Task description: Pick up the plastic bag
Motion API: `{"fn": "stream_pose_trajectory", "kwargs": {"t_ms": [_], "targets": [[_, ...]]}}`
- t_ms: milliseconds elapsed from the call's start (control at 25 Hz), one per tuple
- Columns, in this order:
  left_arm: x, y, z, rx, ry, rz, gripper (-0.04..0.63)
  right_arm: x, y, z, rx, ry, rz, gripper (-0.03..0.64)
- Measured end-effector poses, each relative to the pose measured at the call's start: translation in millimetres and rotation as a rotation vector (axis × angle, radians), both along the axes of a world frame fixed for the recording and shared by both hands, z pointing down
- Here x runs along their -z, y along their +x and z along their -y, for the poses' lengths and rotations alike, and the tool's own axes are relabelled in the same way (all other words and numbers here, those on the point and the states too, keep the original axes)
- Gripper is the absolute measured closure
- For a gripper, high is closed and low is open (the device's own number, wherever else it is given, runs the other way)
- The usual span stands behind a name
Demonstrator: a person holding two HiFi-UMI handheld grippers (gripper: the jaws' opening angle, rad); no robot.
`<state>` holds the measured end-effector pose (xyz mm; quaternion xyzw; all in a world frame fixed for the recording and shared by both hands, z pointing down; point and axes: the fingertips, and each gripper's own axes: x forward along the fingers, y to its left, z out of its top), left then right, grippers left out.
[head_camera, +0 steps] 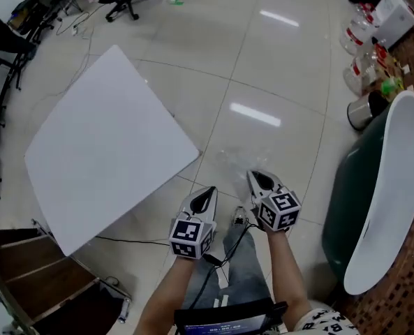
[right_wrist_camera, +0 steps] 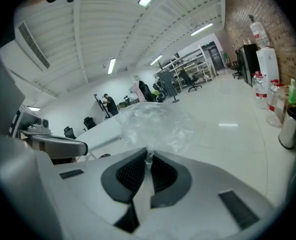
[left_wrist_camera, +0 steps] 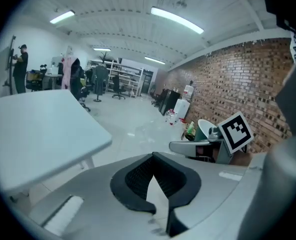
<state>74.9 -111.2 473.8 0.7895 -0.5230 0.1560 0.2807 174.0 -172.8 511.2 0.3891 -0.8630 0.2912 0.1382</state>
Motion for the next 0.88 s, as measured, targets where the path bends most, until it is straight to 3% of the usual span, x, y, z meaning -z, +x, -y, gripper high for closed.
{"fn": "stream_pose_trajectory", "kwargs": {"t_ms": [240, 640, 880], "targets": [[101.7, -81.1, -21.7, 0.214, 0.09, -0.007, 0.592, 122.4, -48.3, 3.4, 0.095, 0.087, 0.047, 0.602], [197.3, -224.8, -120.9, 0.541, 0.223, 0.017, 0.592, 211.1, -178.3, -54.6, 0.35, 0.209, -0.012, 0.602], [219.9, -270.9, -163.4, 0.611, 0.264, 0.025, 0.592, 247.6, -254.7, -96.2, 0.489, 0.277, 0.003, 0.603]]}}
